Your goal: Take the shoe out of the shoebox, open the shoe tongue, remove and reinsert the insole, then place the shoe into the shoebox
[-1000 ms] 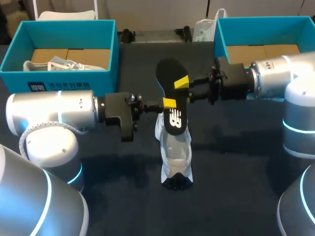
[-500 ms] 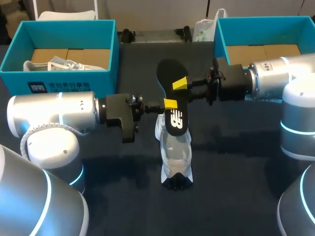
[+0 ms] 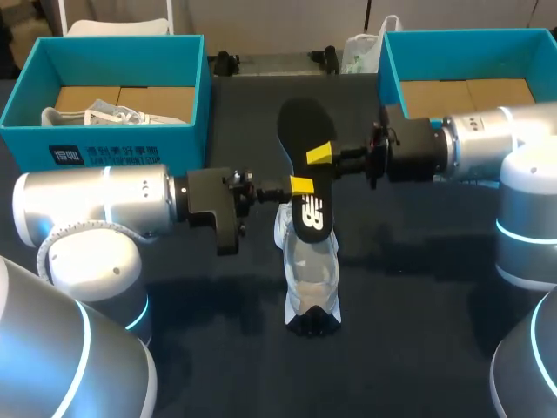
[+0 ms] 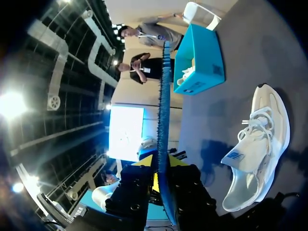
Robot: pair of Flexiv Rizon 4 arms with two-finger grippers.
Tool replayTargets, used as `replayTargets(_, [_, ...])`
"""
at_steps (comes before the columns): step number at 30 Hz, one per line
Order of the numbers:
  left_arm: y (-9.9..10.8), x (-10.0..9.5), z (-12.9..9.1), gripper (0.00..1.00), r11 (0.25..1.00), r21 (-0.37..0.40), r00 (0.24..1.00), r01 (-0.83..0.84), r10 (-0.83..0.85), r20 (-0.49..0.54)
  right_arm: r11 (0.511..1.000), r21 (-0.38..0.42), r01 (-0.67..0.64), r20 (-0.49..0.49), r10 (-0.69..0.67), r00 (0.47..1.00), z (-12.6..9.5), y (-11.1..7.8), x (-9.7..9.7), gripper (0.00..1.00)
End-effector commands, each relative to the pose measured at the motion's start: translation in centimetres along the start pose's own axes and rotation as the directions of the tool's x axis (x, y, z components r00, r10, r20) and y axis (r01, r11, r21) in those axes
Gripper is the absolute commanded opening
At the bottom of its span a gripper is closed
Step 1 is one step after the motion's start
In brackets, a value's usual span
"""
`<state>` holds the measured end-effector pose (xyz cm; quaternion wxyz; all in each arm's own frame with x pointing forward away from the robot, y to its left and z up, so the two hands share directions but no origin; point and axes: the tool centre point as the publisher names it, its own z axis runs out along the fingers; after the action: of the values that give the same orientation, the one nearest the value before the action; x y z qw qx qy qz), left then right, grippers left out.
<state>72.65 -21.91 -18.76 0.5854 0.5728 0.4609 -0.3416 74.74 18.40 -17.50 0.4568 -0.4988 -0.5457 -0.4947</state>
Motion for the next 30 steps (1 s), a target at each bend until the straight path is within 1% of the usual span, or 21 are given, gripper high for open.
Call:
replayTargets(1, [-0.3, 0.1, 0.0, 0.0, 1.0, -0.007, 1.0, -0.002, 0.002, 0.001, 1.0, -0.005, -0.001, 0.001, 0.001, 1.0, 0.1, -0.1, 0.0, 0.15])
replayTargets(6, [-0.4, 0.1, 0.0, 0.0, 1.0, -0.009, 1.0, 0.001, -0.001, 0.001, 1.0, -0.009, 0.002, 0.002, -0.002, 1.0, 0.0, -0.1, -0.1, 0.11])
replayTargets(7, [-0.4, 0.1, 0.0, 0.0, 1.0, -0.009, 1.0, 0.001, -0.001, 0.002, 1.0, -0.008, 0.002, 0.002, -0.002, 1.0, 0.0, -0.1, -0.1, 0.0])
replayTargets(11, [-0.6, -0.2, -0.1, 0.0, 1.0, -0.003, 1.0, 0.007, -0.007, 0.003, 1.0, -0.003, 0.005, 0.003, -0.005, 1.0, 0.0, -0.1, -0.1, 0.0])
replayTargets(12, [-0.6, -0.2, -0.1, 0.39, 1.0, -0.002, 1.0, 0.009, -0.009, 0.003, 1.0, -0.002, 0.005, 0.003, -0.005, 1.0, 0.0, -0.1, -0.1, 0.0])
replayTargets(13, [-0.6, -0.4, -0.3, 0.96, 1.0, -0.001, 1.0, 0.013, -0.013, 0.004, 1.0, -0.001, 0.005, 0.002, -0.005, 1.0, 0.0, -0.1, -0.1, 0.0])
replayTargets(14, [-0.6, -0.6, -0.5, 1.0, 1.0, -0.001, 1.0, 0.014, -0.014, 0.005, 1.0, -0.001, 0.005, 0.001, -0.005, 1.0, 0.0, -0.1, -0.2, 0.0])
replayTargets(18, [-0.5, -1.0, -1.9, 1.0, 0.999, 0.0, 0.999, 0.04, -0.04, -0.022, 1.0, 0.0, 0.005, -0.002, -0.005, 1.0, -0.2, -0.1, -0.5, 0.0])
replayTargets(20, [-0.3, -1.4, -3.2, 1.0, 0.998, 0.005, 0.998, 0.056, -0.056, -0.038, 1.0, -0.001, 0.005, -0.004, -0.005, 1.0, -0.3, -0.2, -0.8, 0.0])
replayTargets(21, [-0.1, -1.4, -3.8, 1.0, 0.998, 0.011, 0.996, 0.066, -0.065, -0.063, 1.0, -0.002, 0.006, -0.006, -0.006, 1.0, -0.4, -0.3, -1.0, 0.0])
replayTargets(23, [0.5, -1.6, -5.2, 1.0, 0.994, 0.018, 0.991, 0.109, -0.107, -0.085, 1.0, -0.004, 0.006, -0.008, -0.006, 1.0, -0.4, -0.4, -1.2, 0.0])
replayTargets(27, [1.7, -1.8, -7.5, 1.0, 0.99, 0.065, 0.974, 0.122, -0.107, -0.198, 1.0, 0.001, 0.005, -0.005, -0.005, 1.0, -0.2, -0.6, -1.4, 0.0])
replayTargets(28, [2.1, -1.9, -8.1, 1.0, 0.989, 0.065, 0.972, 0.13, -0.115, -0.205, 1.0, 0.003, 0.004, -0.003, -0.004, 1.0, -0.1, -0.7, -1.5, 0.0])
replayTargets(29, [2.6, -2.1, -8.7, 1.0, 0.986, 0.082, 0.965, 0.145, -0.122, -0.231, 1.0, 0.005, 0.002, -0.003, -0.002, 1.0, 0.1, -0.7, -1.6, 0.0])
replayTargets(30, [2.8, -2.3, -9.0, 1.0, 0.986, 0.086, 0.962, 0.142, -0.117, -0.248, 1.0, 0.007, 0.001, -0.003, -0.001, 1.0, 0.1, -0.8, -1.7, 0.0])
